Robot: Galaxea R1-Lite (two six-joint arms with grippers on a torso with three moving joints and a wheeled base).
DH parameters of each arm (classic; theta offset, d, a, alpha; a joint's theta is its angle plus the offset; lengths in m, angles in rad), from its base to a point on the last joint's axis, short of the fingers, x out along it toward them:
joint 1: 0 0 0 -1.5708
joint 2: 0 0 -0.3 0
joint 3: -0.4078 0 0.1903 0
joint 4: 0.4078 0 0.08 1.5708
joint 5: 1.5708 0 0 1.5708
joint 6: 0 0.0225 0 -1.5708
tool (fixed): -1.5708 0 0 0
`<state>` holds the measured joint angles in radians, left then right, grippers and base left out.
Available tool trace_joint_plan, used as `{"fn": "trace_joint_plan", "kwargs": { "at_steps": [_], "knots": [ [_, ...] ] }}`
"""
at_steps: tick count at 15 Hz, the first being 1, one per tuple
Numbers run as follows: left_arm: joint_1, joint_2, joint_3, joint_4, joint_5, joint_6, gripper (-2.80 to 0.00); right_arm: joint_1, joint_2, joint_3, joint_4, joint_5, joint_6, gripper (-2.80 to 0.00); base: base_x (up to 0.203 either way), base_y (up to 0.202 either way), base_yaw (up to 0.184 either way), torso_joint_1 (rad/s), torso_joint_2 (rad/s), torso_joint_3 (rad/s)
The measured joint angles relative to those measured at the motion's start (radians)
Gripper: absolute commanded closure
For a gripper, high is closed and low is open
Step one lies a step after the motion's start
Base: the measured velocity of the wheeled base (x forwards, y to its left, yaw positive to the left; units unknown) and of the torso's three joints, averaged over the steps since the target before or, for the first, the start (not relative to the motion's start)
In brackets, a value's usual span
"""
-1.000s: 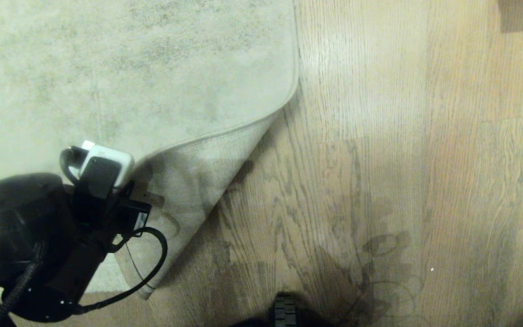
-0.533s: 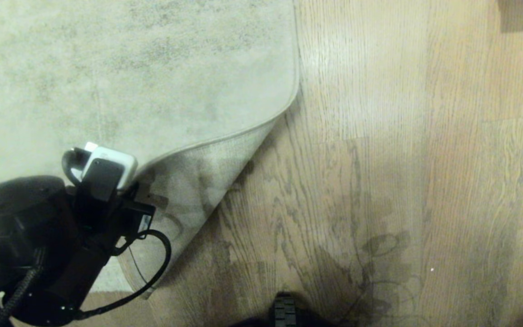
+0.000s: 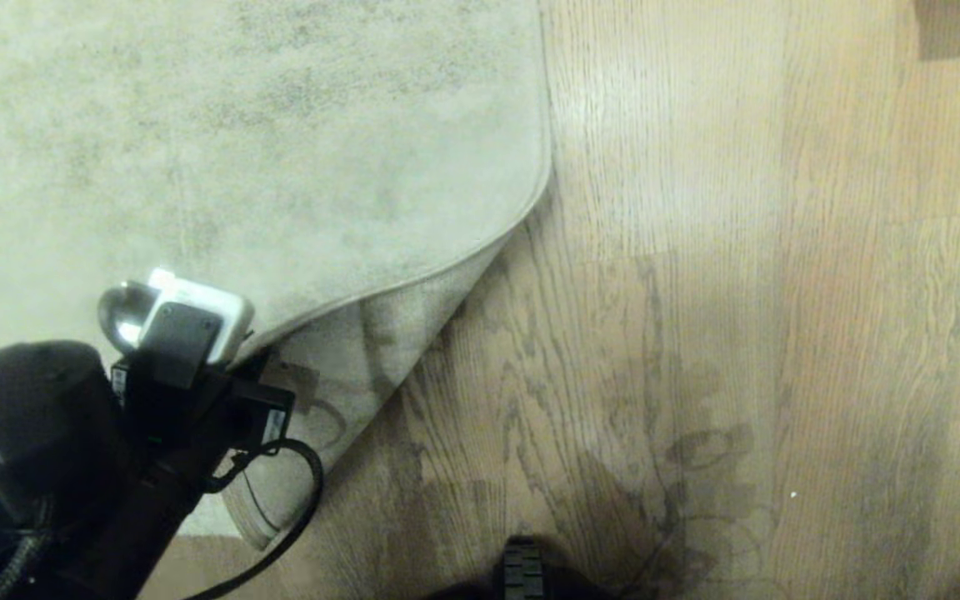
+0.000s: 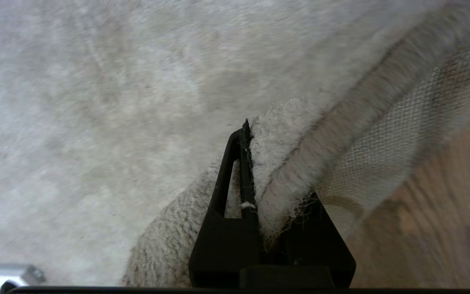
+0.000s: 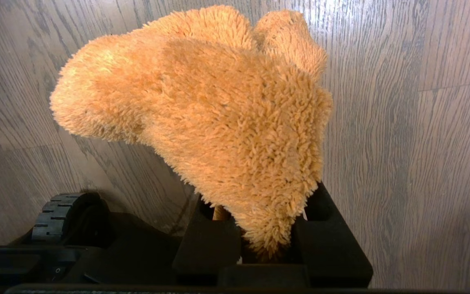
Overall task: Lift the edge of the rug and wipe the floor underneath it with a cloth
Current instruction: Lay down the carpet
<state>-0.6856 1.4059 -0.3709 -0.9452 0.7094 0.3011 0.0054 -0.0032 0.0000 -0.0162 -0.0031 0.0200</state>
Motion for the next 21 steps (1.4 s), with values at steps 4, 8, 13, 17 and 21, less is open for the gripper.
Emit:
{"fn": "trace_joint_plan", "kwargs": {
  "at_steps": [4,8,13,17,21],
  "knots": [
    [-0.022,-0.015,0.003,-0.001,-0.002,-0.002,0.0,0.0,0.0,0.0,0.0,0.0,0.0,0.0,0.0,0.0,0.0,0.0,0.0,0.0],
    [-0.025,-0.043,0.03,-0.001,-0.003,-0.012,0.0,0.0,0.001,0.0,0.0,0.0,0.0,0.0,0.0,0.0,0.0,0.0,0.0,0.0],
    [-0.024,-0.076,0.061,0.0,-0.004,-0.026,-2.8,0.0,0.001,0.0,0.0,0.0,0.0,0.0,0.0,0.0,0.0,0.0,0.0,0.0],
    [-0.024,-0.087,0.067,-0.002,-0.005,-0.027,-2.8,0.0,0.001,0.0,0.0,0.0,0.0,0.0,0.0,0.0,0.0,0.0,0.0,0.0],
    [-0.04,-0.101,0.067,-0.002,-0.004,-0.029,-2.8,0.0,0.002,0.0,0.0,0.0,0.0,0.0,0.0,0.0,0.0,0.0,0.0,0.0]
  ]
}}
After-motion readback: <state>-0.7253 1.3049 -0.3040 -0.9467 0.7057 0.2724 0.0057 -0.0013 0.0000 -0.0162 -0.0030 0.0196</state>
